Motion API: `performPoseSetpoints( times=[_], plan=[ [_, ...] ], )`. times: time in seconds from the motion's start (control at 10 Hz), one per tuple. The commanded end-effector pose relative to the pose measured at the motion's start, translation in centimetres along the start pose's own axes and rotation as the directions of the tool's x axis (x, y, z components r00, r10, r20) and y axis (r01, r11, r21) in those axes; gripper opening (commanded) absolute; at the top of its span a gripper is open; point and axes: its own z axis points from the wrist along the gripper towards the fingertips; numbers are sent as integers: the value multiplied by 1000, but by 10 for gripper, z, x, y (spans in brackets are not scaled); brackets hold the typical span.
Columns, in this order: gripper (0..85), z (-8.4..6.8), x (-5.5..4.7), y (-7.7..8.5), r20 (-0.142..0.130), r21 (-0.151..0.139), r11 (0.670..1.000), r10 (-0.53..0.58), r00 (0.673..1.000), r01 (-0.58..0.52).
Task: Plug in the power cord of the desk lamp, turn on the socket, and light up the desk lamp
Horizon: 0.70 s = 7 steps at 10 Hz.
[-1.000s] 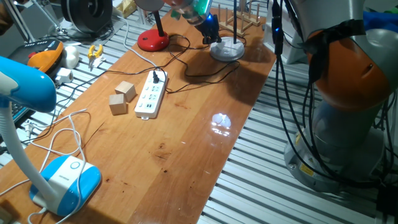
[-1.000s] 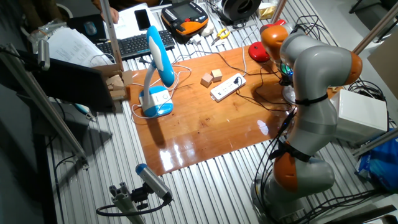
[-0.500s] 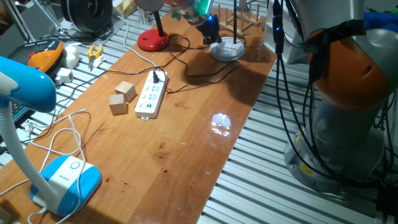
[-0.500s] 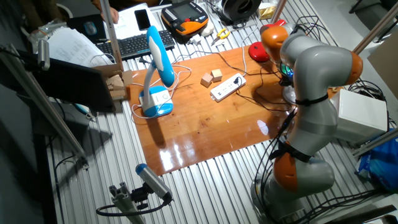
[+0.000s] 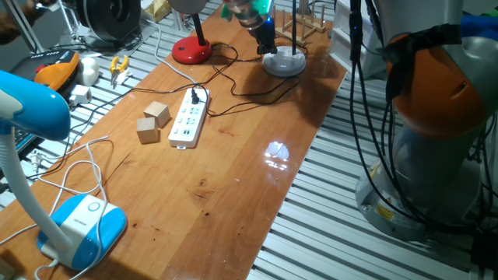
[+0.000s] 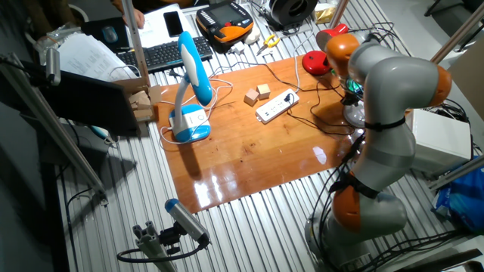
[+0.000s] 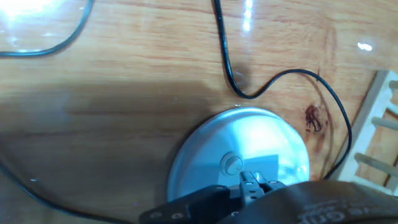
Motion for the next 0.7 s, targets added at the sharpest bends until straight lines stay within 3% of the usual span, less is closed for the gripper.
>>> performPoseSetpoints(
  times=[0.0,0.1,0.3,0.6],
  plan=[
    [0,0,0,0,7,-13,1000,-6,1000,6],
    [0,0,0,0,15,-21,1000,-10,1000,11],
    [0,0,0,0,6,-41,998,-39,999,40],
    [0,0,0,0,-3,-40,999,-32,999,32]
  ],
)
